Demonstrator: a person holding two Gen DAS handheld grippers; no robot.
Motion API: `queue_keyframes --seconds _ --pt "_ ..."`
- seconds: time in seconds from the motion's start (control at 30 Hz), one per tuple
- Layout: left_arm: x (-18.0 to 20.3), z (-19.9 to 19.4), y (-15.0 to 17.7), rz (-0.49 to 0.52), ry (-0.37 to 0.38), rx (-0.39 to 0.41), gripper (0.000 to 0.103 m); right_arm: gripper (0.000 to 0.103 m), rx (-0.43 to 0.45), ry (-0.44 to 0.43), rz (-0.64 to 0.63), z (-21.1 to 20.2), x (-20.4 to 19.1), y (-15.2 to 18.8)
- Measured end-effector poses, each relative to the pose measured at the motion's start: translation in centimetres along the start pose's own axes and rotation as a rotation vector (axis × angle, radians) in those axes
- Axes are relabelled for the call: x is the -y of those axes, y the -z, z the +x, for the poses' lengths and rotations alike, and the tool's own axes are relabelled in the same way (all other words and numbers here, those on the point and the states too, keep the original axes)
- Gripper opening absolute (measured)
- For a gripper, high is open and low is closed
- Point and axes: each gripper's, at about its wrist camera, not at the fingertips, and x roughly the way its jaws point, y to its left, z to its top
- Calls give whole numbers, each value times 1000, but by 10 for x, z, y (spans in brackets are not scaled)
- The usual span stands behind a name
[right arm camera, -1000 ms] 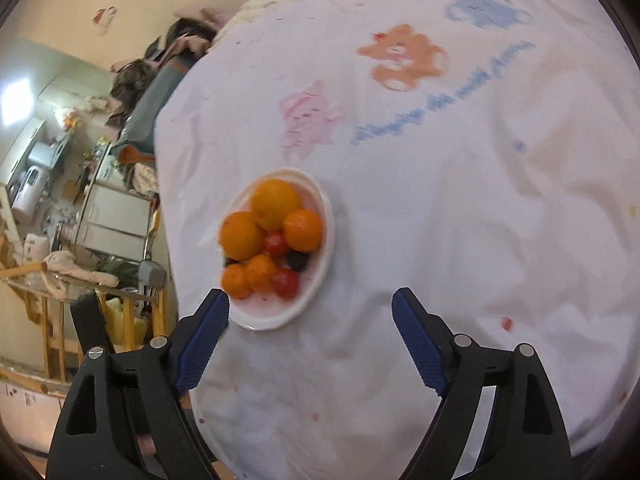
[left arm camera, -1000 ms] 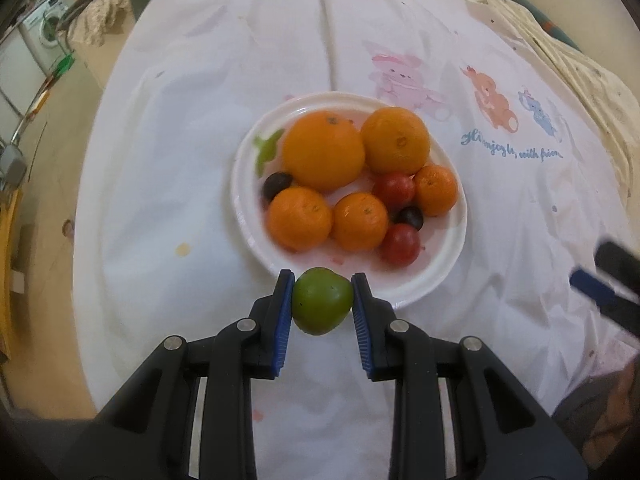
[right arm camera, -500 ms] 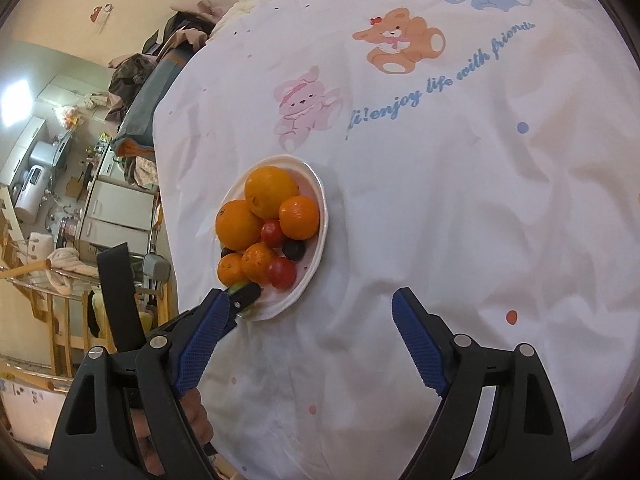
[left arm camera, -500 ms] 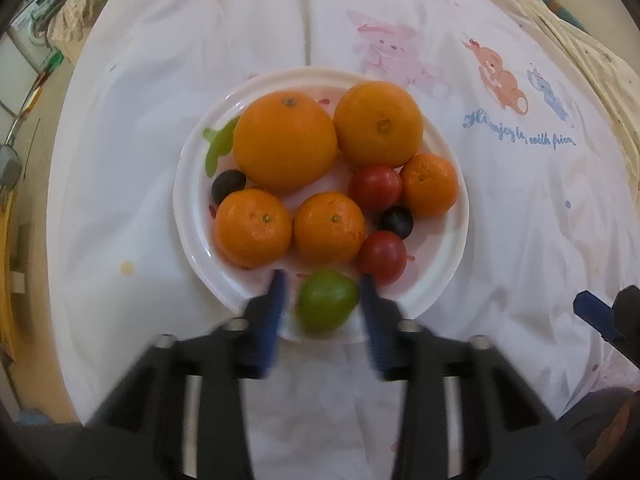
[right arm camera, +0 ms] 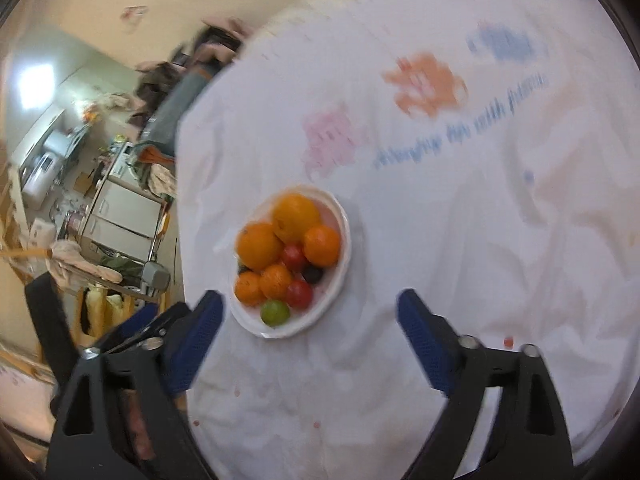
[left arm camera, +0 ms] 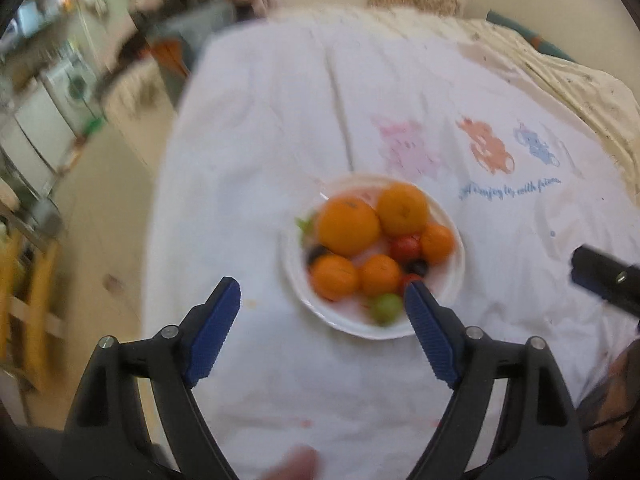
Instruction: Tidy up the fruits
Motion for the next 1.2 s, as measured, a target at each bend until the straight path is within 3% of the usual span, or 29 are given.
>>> queue_keyframes --seconds 0.2,0.27,0.37,0.53,0.93,1.2 --pt "-22 -29 9 -47 32 72 83 103 56 49 -128 -8 -29 11" --pt "-27 -37 14 -47 27 91 95 103 62 65 -147 -8 -33 18" --pt "-29 -45 25 -45 25 106 102 103 92 98 -191 -12 -43 30" --pt "-33 -58 42 -33 11 148 102 103 190 190 -307 -21 -66 55" --pt "-46 -62 62 -80 4 188 102 103 210 259 -322 -17 -73 79" --pt "-44 -54 62 -83 14 159 102 103 212 272 -322 -14 -73 79"
